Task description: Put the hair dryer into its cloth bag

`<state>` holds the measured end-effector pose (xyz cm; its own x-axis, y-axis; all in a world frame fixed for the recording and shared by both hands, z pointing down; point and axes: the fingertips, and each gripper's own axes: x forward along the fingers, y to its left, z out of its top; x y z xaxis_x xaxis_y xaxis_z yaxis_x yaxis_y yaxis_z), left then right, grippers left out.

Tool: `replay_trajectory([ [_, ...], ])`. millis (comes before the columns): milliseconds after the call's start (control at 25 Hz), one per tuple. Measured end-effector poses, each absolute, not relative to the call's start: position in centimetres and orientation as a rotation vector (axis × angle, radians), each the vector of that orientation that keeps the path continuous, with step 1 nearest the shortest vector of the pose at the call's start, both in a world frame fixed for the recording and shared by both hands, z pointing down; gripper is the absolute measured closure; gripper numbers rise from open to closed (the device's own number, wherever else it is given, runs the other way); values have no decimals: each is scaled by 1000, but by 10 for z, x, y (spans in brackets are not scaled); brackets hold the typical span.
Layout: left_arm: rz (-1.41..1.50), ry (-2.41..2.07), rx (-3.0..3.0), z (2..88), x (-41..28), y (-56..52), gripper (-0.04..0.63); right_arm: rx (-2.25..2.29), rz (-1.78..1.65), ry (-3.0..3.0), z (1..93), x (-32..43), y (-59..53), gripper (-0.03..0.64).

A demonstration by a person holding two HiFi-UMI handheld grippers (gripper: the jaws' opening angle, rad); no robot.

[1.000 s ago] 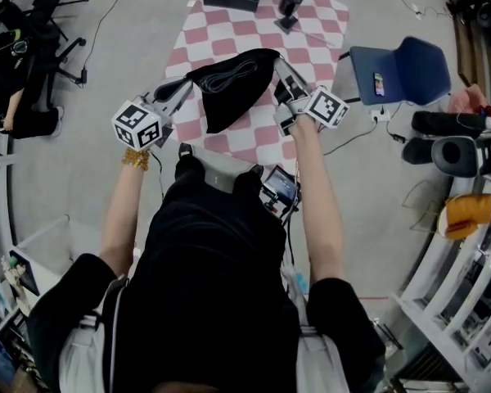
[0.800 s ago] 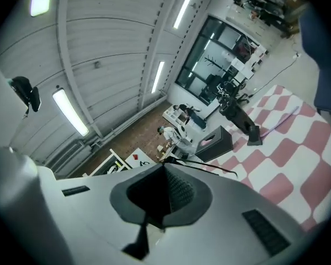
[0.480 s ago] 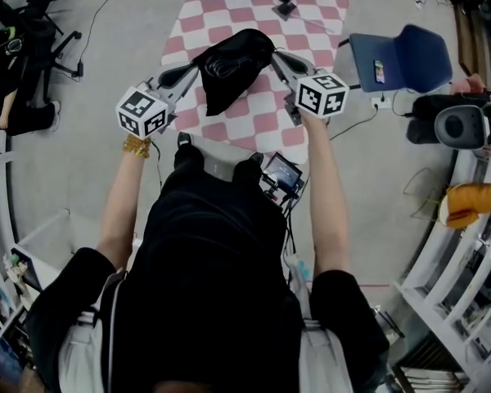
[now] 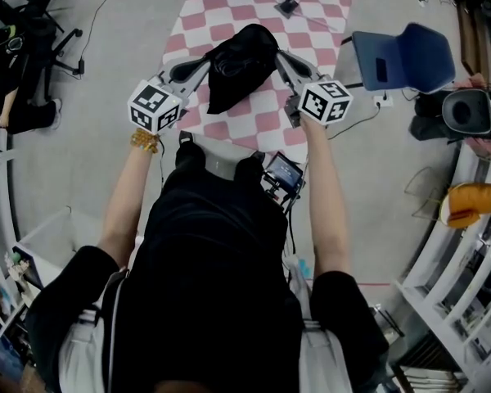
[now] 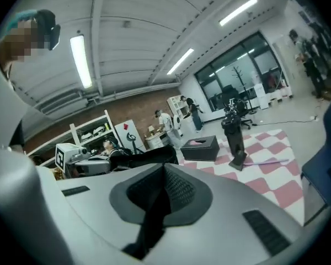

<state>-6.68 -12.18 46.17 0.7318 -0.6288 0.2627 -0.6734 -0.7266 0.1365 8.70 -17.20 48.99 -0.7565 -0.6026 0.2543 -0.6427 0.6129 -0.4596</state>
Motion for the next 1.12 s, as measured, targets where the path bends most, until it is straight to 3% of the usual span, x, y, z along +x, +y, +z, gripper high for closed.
replay_trajectory([
  [120,273,-1000,2710,462,-64,-119,574,1037,659,-2659,505,89,-169,594],
  [240,262,-970,2728,460,-56,-113,574,983,156,-2523,509,84,-158,588],
  [360,249,-948,2738,457,-50,-113,574,872,-405,-2395,494,63,-134,509],
  [480,249,-936,2743,455,-45,-114,574,693,-652,-2314,504,39,-106,474],
  [720,259,-919,2748,455,-43,-113,574,548,-722,-2046,565,30,-100,476],
  [800,257,-918,2748,455,-42,-112,574,539,-706,-1993,575,30,-104,575],
  [840,258,-918,2748,455,-42,-112,574,531,-676,-1995,576,30,-103,588],
  [1120,263,-940,2734,453,-50,-113,574,302,-537,-2114,549,30,-79,595],
])
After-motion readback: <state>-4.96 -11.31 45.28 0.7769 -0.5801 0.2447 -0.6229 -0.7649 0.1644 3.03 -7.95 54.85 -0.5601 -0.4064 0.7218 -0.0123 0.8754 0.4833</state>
